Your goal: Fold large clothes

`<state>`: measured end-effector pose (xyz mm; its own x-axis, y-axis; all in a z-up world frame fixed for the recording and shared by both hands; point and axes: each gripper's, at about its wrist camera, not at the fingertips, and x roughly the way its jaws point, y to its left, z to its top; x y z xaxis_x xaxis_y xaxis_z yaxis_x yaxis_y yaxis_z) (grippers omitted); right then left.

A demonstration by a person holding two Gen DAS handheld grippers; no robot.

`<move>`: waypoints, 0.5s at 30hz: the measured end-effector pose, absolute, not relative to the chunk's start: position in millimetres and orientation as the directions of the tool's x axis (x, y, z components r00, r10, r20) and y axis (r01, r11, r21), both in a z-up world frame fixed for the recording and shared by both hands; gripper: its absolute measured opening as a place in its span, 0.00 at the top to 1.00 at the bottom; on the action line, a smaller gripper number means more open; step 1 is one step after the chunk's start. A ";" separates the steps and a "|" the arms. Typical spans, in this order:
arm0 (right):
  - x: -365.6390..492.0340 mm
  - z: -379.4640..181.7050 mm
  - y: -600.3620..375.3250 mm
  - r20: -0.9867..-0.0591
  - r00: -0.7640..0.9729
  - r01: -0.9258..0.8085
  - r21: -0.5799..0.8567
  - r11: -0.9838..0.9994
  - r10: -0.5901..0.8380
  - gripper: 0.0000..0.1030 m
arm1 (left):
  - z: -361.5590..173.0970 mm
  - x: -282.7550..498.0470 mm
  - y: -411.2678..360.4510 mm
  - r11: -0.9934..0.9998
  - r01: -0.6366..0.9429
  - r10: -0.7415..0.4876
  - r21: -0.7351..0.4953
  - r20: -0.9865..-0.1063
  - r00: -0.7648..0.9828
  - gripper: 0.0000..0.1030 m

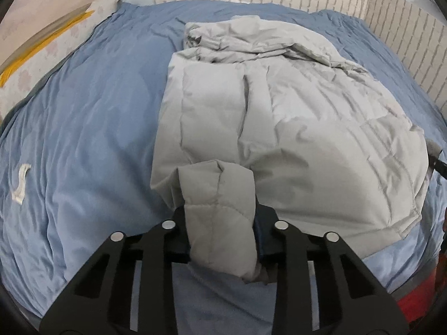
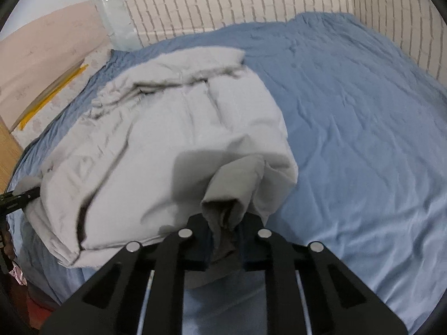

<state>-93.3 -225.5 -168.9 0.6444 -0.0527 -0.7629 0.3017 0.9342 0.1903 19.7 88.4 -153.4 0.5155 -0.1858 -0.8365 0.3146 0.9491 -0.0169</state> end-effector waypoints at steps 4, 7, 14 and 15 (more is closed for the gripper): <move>-82.1 -140.2 -228.5 -0.728 0.683 0.288 0.185 0.939 -0.066 0.87 | -130.7 35.1 81.9 0.944 0.327 -0.228 -0.054 -0.822 0.521 0.74; -69.7 -118.9 -234.6 -0.695 0.715 0.285 0.194 0.939 -0.074 0.87 | -113.2 46.6 80.2 0.942 0.328 -0.247 -0.068 -0.803 0.543 0.75; -21.0 -87.5 -249.4 -0.646 0.758 0.291 0.206 0.934 -0.094 0.87 | -72.0 76.8 73.6 0.947 0.315 -0.258 -0.061 -0.728 0.635 0.75; -11.0 -85.3 -251.5 -0.642 0.761 0.292 0.206 0.934 -0.097 0.87 | -68.4 85.9 70.0 0.949 0.311 -0.251 -0.051 -0.718 0.649 0.75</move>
